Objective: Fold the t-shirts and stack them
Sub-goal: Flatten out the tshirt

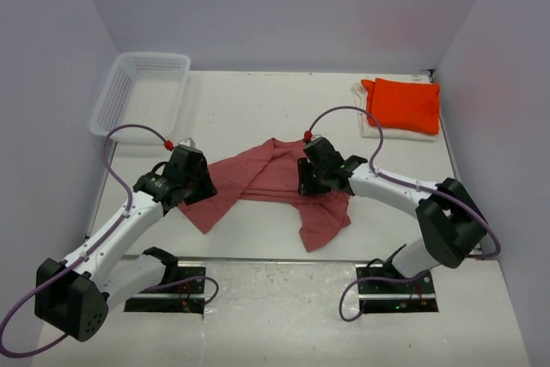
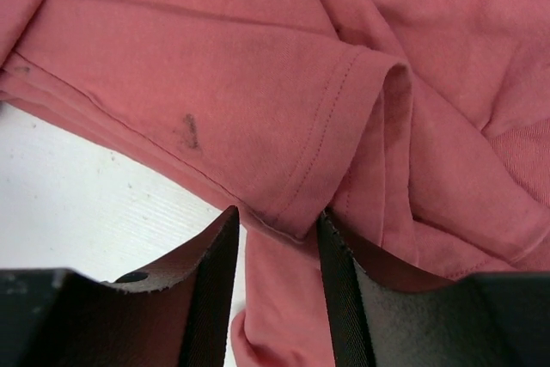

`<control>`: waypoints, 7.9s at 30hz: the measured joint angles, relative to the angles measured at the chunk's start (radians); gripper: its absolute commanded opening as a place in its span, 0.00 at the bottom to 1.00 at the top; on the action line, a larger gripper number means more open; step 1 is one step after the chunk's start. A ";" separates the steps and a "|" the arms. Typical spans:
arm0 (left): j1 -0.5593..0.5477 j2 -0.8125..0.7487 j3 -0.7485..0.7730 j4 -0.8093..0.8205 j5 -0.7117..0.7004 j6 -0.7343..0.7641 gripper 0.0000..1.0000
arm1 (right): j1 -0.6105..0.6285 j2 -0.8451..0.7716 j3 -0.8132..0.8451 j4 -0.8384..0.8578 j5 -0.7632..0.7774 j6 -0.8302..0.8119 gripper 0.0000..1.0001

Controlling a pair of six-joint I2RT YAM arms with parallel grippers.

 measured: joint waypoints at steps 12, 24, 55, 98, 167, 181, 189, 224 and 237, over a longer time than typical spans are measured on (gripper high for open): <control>0.000 0.000 0.000 0.000 0.002 0.001 0.46 | 0.000 0.015 0.038 0.000 0.026 -0.005 0.37; 0.000 0.000 0.000 0.000 0.004 0.008 0.46 | 0.000 0.015 0.039 -0.001 0.054 -0.003 0.43; 0.000 0.018 0.000 0.000 -0.009 0.017 0.56 | 0.000 -0.015 0.371 -0.134 0.078 -0.105 0.00; -0.319 0.440 0.058 0.068 -0.089 0.020 0.51 | -0.079 0.090 0.537 -0.211 0.057 -0.135 0.00; 0.561 0.391 -0.024 0.093 0.153 0.186 0.27 | -0.143 -0.013 0.426 -0.161 -0.066 -0.154 0.00; 0.564 0.390 -0.042 0.135 0.236 0.185 0.00 | -0.144 -0.013 0.425 -0.157 -0.077 -0.154 0.00; 0.564 0.135 0.008 0.072 0.296 0.185 0.00 | -0.144 0.003 0.456 -0.205 0.003 -0.177 0.00; 0.544 0.165 1.424 -0.055 0.297 0.377 0.00 | -0.124 -0.252 1.288 -0.558 0.425 -0.505 0.00; 0.539 0.103 1.496 0.053 0.293 0.375 0.00 | -0.122 -0.198 1.429 -0.572 0.444 -0.576 0.00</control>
